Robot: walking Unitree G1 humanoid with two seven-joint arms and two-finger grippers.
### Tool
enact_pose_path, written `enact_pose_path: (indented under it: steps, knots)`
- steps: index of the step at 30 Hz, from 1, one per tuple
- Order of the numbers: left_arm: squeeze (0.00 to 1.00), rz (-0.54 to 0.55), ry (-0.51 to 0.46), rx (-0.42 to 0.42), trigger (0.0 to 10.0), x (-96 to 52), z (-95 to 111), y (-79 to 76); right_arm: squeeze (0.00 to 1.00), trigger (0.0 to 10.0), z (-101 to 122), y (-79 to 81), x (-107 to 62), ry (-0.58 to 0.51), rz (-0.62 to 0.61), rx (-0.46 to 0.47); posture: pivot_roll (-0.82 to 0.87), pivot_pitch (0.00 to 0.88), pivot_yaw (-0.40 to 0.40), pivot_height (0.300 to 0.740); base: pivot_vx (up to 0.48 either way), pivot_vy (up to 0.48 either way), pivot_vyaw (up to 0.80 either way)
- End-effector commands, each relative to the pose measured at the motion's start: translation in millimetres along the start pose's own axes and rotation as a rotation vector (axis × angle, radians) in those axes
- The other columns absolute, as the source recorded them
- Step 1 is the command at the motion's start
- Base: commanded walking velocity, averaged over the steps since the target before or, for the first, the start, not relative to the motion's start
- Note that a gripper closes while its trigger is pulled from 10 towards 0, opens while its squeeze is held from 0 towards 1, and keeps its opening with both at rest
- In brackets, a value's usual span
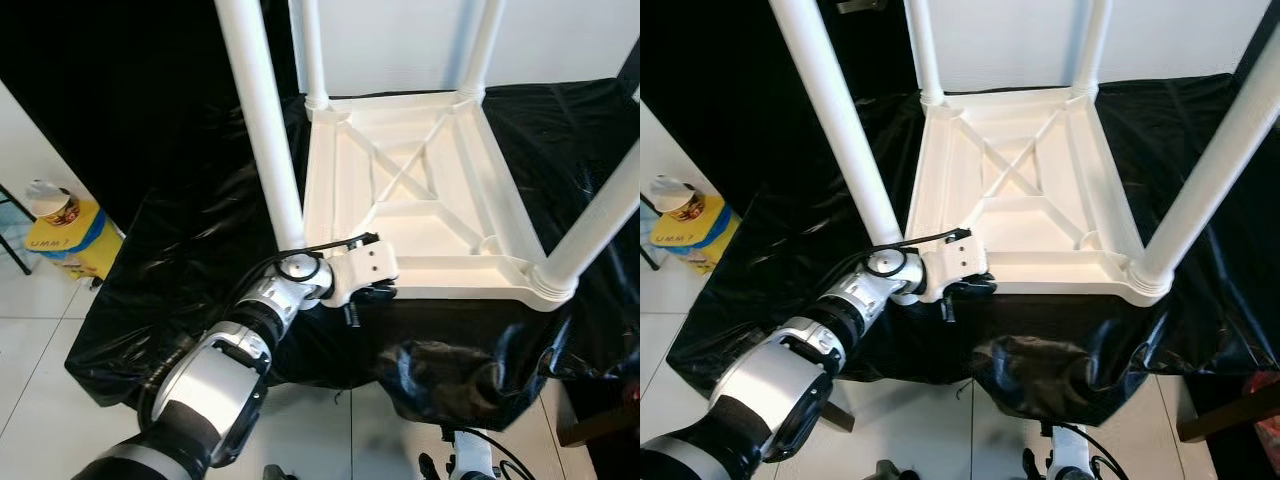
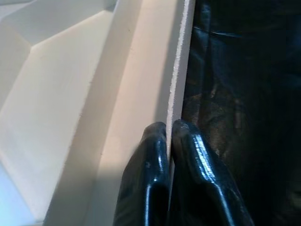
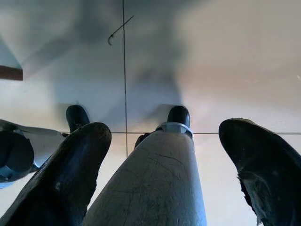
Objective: Building children table
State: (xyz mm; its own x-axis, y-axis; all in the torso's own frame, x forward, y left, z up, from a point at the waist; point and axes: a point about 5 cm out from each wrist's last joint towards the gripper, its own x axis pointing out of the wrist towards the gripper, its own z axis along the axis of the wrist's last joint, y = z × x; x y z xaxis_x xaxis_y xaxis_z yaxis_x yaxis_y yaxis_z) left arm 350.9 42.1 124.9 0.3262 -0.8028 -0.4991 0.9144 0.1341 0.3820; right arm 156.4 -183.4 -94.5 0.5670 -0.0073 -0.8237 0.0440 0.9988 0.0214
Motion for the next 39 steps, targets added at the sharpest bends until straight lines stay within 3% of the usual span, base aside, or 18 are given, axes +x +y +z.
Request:
enact_pose_path:
  steps: [1,4,6,7,10,11,16,22,25,26,29,32,33,39]
  knots:
    - [0.0,0.057,0.148,-0.143,0.0,-20.7,-49,-6.8,0.13,10.0,-23,1.1,-4.9,0.087,0.002,0.02,0.01,0.076,0.069,0.74,0.0,0.0,0.0]
    - [0.0,0.089,0.161,-0.172,0.0,-43.8,-66,-3.2,0.14,10.0,-23,0.3,-4.9,0.089,0.003,0.009,0.01,0.075,0.06,0.74,0.0,0.0,0.0]
    - [0.0,0.089,0.161,-0.172,0.0,-43.8,-66,-3.2,0.14,10.0,-23,0.3,-4.9,0.089,0.003,0.009,0.01,0.075,0.06,0.74,0.0,0.0,0.0]
    - [0.0,0.125,0.164,-0.196,0.0,-57.5,-74,-0.4,0.13,10.0,-23,-0.2,-5.0,0.09,0.004,0.002,0.01,0.074,0.057,0.74,0.0,0.0,0.0]
    - [0.0,0.144,0.16,-0.208,0.0,-64.9,-78,-0.1,0.14,10.0,-23,-0.6,-5.0,0.091,0.004,0.0,0.01,0.072,0.054,0.74,0.0,0.0,0.0]
    - [0.0,0.157,0.146,-0.217,0.0,-75.8,-83,-2.7,0.13,10.0,-24,-1.3,-5.1,0.092,0.003,-0.003,0.02,0.069,0.049,0.74,0.0,0.0,0.0]
    - [0.0,0.153,0.121,-0.232,0.0,-85.4,-86,-9.4,0.14,10.0,-24,-2.1,-5.2,0.094,0.003,-0.01,0.02,0.067,0.045,0.74,0.0,0.0,0.0]
    - [0.0,0.116,0.104,-0.244,0.0,-108.8,-90,-23.9,0.14,10.0,-23,-2.3,-5.1,0.099,0.011,-0.042,0.03,0.061,0.035,0.74,0.0,0.0,0.0]
    - [0.0,0.118,0.106,-0.246,0.0,-111.5,-91,-25.3,0.14,10.0,-23,-2.3,-5.2,0.1,0.011,-0.043,0.03,0.058,0.038,0.74,0.0,0.0,0.0]
    - [0.0,0.123,0.102,-0.261,0.0,-123.4,-93,-31.7,0.14,10.0,-24,-2.9,-5.5,0.102,0.009,-0.04,0.03,0.054,0.038,0.74,0.0,0.0,0.0]
    - [0.0,0.125,0.114,-0.267,0.0,-133.5,-96,-36.9,0.14,10.0,-25,-3.7,-5.8,0.104,0.006,-0.035,0.03,0.053,0.034,0.74,0.0,0.0,0.0]
    - [0.0,0.151,0.123,-0.265,0.0,-135.0,-98,-36.2,0.14,10.0,-25,-4.2,-5.9,0.106,0.006,-0.036,0.04,0.051,0.028,0.74,0.0,0.0,0.0]
    - [0.0,0.168,0.124,-0.252,10.0,-132.6,-97,-33.8,0.14,10.0,-25,-4.0,-5.8,0.106,0.01,-0.045,0.04,0.052,0.025,0.74,0.0,0.0,0.0]
    - [0.0,0.195,0.113,-0.246,10.0,-126.9,-90,-30.1,0.14,10.0,-25,-3.6,-5.7,0.106,0.017,-0.071,0.04,0.056,0.024,0.74,0.0,0.0,0.0]
